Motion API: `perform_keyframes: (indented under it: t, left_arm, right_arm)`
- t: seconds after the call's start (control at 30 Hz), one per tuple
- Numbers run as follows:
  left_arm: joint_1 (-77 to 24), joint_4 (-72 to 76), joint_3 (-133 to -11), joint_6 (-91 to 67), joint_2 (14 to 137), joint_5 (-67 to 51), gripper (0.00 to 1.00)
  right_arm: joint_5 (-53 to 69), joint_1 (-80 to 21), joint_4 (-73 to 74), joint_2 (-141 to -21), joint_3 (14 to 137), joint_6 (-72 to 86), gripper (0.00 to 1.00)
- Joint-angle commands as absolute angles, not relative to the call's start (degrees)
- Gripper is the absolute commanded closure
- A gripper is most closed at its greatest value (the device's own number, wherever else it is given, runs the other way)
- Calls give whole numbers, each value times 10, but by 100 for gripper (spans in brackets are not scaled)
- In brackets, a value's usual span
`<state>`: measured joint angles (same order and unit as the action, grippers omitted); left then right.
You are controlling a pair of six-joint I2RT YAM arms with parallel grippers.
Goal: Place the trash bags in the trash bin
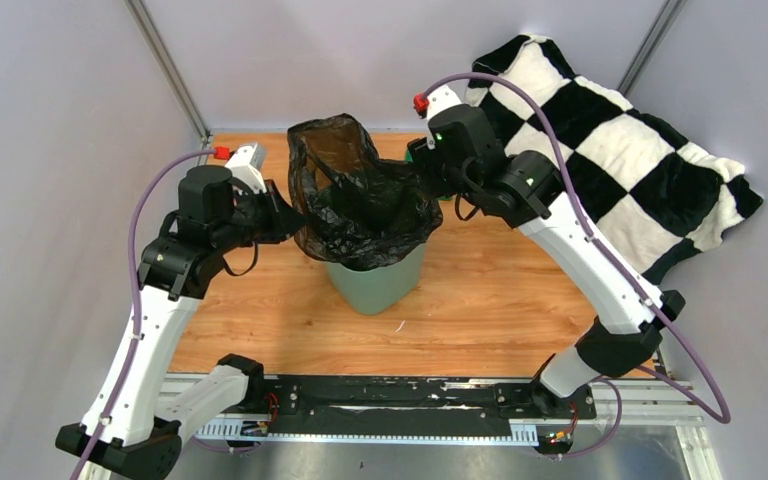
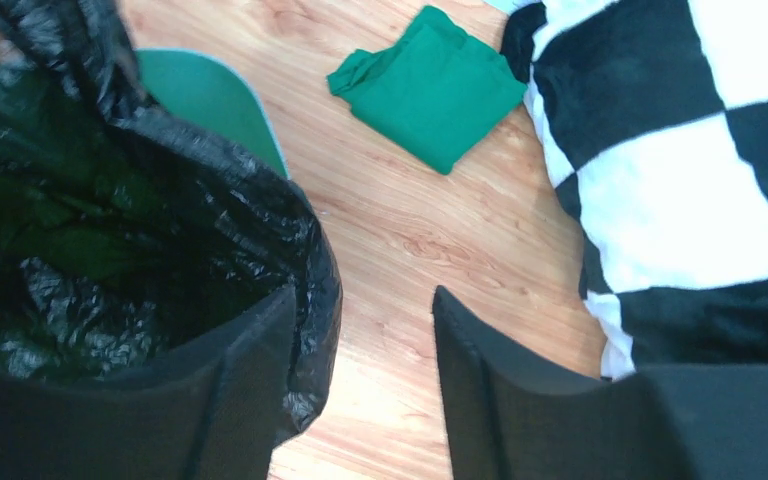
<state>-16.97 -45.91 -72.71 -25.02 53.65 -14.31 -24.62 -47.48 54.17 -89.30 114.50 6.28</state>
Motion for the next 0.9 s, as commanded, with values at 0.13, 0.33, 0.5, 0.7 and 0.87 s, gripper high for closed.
perform_keyframes:
  t: [0.13,0.33,0.5,0.7,0.87]
  left_arm:
    - [-173,-456,-723,-251,521,-169,96]
    - [-173,-456,-722,-254,517,-177,96]
    - [-173,-457,-717,-254,512,-174,96]
    - [-173,-469,-704,-251,499,-149,98]
    - [-173,-485,-681,-258,490,-136,100]
  right_arm:
    - [-167,-486,547,-850,1087,83,28]
    - [-187,-483,538,-857,1042,86,27]
    - [-192,-470,526,-869,1040,90,45]
    - [-219,-465,543,-838,1036,90,97]
    - [-214,-463,552,-796,994,105,100]
